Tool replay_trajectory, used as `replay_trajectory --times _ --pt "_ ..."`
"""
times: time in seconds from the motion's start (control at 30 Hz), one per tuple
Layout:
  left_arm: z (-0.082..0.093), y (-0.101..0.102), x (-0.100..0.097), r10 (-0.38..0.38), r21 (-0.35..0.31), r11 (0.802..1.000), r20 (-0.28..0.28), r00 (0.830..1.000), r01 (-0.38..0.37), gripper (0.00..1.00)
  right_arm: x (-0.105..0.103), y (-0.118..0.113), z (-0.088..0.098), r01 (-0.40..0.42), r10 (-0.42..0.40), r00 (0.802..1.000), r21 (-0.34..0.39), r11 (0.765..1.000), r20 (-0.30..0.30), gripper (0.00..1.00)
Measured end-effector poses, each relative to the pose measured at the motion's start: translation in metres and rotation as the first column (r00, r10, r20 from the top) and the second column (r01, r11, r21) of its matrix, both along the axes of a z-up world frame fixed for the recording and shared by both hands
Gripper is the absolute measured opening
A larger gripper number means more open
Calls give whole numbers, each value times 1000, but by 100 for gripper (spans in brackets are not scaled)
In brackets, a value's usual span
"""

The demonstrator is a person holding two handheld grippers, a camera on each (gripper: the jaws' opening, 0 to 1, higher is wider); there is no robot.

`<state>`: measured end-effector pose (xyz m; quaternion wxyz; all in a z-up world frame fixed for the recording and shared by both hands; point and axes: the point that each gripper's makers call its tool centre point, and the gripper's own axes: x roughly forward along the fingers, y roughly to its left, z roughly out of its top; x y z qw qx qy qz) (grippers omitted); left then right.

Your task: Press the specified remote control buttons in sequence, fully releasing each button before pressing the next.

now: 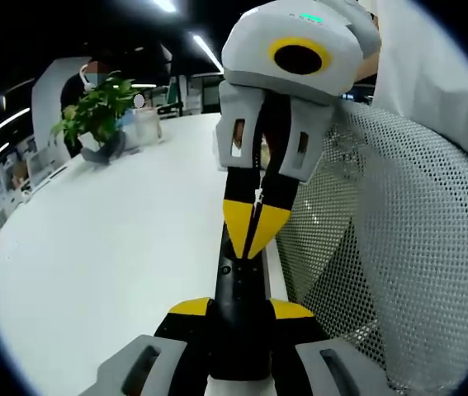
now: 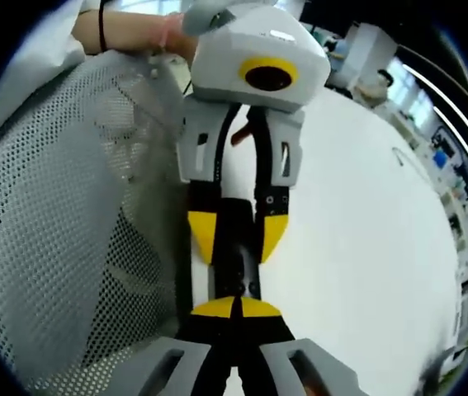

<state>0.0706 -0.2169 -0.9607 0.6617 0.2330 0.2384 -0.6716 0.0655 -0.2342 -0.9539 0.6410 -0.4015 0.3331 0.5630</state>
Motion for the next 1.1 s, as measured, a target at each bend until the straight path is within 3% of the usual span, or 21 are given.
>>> replay_trajectory --times 0.37,0.57,0.73,0.83,1.1 --pt "0 0 0 -1 0 1000 0 1000 1 25 2 -1 -2 -21 20 999 -29 999 -28 0" --pt "0 0 0 1 -1 1000 -1 1000 -1 25 2 -3 0 16 -15 997 12 1000 -80 0" --pt "0 0 0 2 -2 1000 -3 1000 -2 25 2 -14 -2 9 -11 997 -26 1000 -71 0" --pt "0 0 0 1 -1 1000 -2 1000 -1 25 2 -15 -1 41 -41 995 3 999 -92 0" --pt "0 0 0 -1 2 1000 0 1000 1 25 2 -13 -3 29 -31 997 -26 999 -75 0"
